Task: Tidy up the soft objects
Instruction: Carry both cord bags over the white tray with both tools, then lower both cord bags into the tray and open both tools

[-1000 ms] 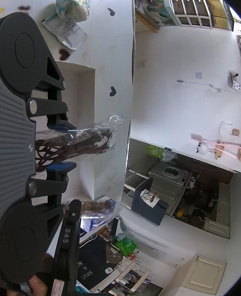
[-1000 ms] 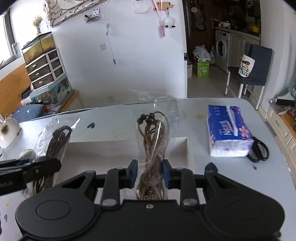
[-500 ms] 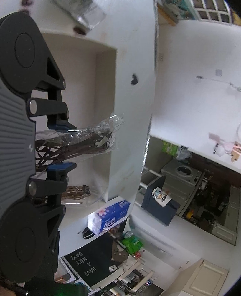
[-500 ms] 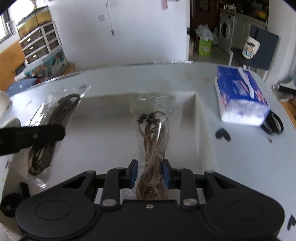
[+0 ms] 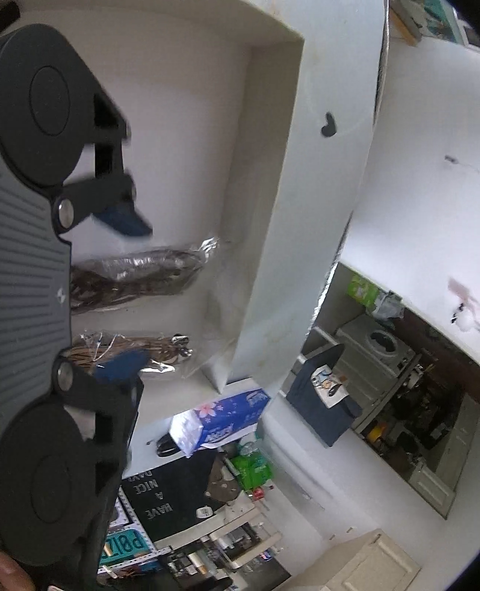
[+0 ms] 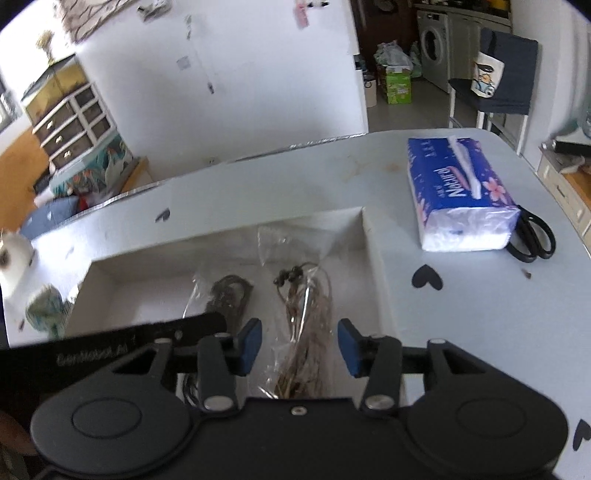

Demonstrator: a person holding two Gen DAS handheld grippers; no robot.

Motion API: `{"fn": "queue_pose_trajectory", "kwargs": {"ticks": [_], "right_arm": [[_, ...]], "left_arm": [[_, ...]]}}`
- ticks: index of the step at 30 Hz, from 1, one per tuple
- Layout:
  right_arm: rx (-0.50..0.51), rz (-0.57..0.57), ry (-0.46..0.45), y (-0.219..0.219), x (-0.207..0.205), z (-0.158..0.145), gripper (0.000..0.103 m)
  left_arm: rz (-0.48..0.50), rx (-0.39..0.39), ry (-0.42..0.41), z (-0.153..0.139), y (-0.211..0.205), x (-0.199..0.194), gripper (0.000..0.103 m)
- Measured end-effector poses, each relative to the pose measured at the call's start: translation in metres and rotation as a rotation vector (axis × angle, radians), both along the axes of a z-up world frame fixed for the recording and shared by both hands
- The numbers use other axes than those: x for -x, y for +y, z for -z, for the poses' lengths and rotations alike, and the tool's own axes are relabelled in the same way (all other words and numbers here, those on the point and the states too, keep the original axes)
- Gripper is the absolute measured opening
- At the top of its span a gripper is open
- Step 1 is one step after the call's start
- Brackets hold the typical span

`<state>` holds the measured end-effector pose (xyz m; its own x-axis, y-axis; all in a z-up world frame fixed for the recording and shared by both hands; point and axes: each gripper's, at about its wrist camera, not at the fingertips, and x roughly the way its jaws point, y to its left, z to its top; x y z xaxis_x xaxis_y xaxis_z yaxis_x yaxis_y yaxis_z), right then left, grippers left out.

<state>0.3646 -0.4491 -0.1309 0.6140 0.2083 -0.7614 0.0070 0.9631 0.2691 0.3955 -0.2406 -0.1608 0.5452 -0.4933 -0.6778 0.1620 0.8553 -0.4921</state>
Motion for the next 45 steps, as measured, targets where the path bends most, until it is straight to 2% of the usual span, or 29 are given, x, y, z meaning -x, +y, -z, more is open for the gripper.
{"fn": "queue_pose_trajectory", "kwargs": {"ticks": [1, 2, 4, 6, 8, 9, 16, 22, 26, 28, 30, 33, 36, 40, 43, 45], "right_arm": [[-0.005, 0.004, -0.004, -0.001, 0.000, -0.002, 0.042], [-0.010, 0.005, -0.007, -0.003, 0.000, -0.003, 0.035], [-0.017, 0.004, -0.017, -0.004, 0.000, -0.005, 0.025], [-0.017, -0.003, -0.022, -0.003, -0.001, -0.005, 0.016], [-0.012, -0.014, -0.015, -0.001, -0.003, -0.003, 0.009], [-0.006, -0.019, -0.004, 0.000, -0.004, 0.000, 0.008], [-0.007, -0.028, 0.060, 0.004, -0.006, 0.023, 0.008], [0.015, -0.054, 0.046, 0.010, -0.007, 0.031, 0.008], [0.014, -0.049, 0.057, 0.010, -0.009, 0.027, 0.008], [-0.007, -0.037, 0.052, 0.007, -0.007, 0.021, 0.008], [-0.007, -0.034, 0.030, 0.006, -0.002, 0.013, 0.009], [-0.009, -0.035, 0.007, 0.005, 0.005, 0.002, 0.011], [-0.006, -0.031, -0.006, 0.004, 0.011, -0.007, 0.013], [-0.007, -0.022, -0.026, 0.002, 0.024, -0.018, 0.022], [0.001, -0.018, -0.041, 0.000, 0.033, -0.026, 0.023], [0.002, -0.013, -0.051, -0.001, 0.040, -0.032, 0.028]], "left_arm": [[-0.003, -0.002, -0.015, -0.004, 0.001, 0.002, 0.075], [-0.004, -0.010, -0.034, -0.008, 0.003, 0.004, 0.073], [-0.007, -0.048, -0.084, -0.018, 0.004, 0.008, 0.056], [0.010, -0.073, -0.111, -0.024, 0.003, 0.010, 0.029], [0.030, -0.091, -0.117, -0.027, -0.001, 0.008, 0.012], [0.045, -0.107, -0.111, -0.025, -0.003, 0.007, 0.010], [0.120, -0.214, -0.060, 0.004, -0.016, 0.002, 0.010], [0.141, -0.244, -0.063, 0.007, -0.018, 0.001, 0.011], [0.119, -0.218, -0.055, -0.001, -0.012, 0.003, 0.012], [0.113, -0.209, -0.060, -0.006, -0.012, 0.006, 0.016], [0.114, -0.197, -0.061, -0.013, -0.010, 0.009, 0.028], [0.119, -0.195, -0.084, -0.023, -0.009, 0.017, 0.036], [0.120, -0.192, -0.097, -0.033, -0.009, 0.024, 0.043], [0.117, -0.191, -0.118, -0.046, -0.006, 0.036, 0.050], [0.113, -0.188, -0.131, -0.055, -0.004, 0.045, 0.055], [0.106, -0.188, -0.139, -0.060, -0.001, 0.051, 0.060]]}}
